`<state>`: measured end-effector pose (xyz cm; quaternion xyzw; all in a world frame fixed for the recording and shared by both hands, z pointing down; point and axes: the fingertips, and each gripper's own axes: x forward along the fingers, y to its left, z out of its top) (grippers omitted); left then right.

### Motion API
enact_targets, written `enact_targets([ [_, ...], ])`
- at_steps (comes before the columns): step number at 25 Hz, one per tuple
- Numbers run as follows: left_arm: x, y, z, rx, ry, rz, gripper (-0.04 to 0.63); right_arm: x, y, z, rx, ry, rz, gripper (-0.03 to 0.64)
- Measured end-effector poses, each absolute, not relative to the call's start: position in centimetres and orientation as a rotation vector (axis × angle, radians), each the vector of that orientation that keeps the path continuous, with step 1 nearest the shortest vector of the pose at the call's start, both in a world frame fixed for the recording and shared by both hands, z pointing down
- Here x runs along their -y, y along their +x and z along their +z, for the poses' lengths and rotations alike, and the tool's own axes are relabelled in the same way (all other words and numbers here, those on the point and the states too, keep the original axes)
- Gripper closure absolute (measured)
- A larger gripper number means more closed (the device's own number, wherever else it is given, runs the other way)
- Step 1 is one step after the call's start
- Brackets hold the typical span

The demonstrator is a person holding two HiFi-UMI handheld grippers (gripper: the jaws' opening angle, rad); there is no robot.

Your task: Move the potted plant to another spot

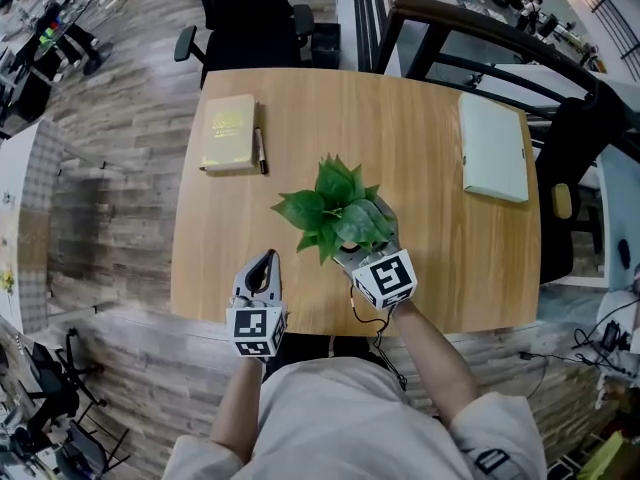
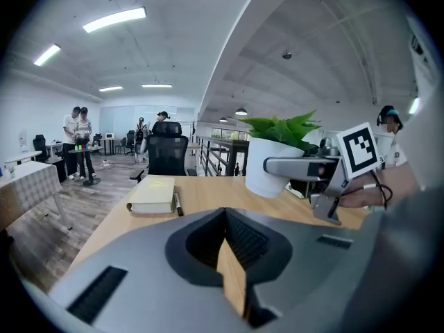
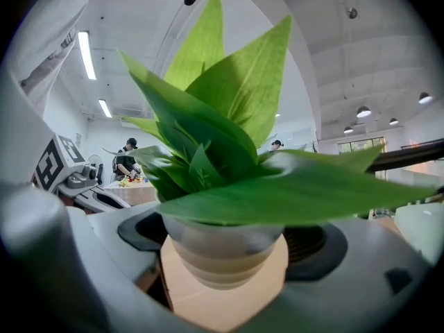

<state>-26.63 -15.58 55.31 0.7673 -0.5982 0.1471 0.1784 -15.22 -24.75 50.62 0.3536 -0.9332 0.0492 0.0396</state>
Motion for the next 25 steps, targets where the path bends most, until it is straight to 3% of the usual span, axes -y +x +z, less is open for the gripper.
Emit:
enact_targets([
  [25,23.3,-31.0,63.7,1.405,2.138,0.486,0.583,36.6,-22.3,62.8,2.626,1.126,0.403,0.11],
])
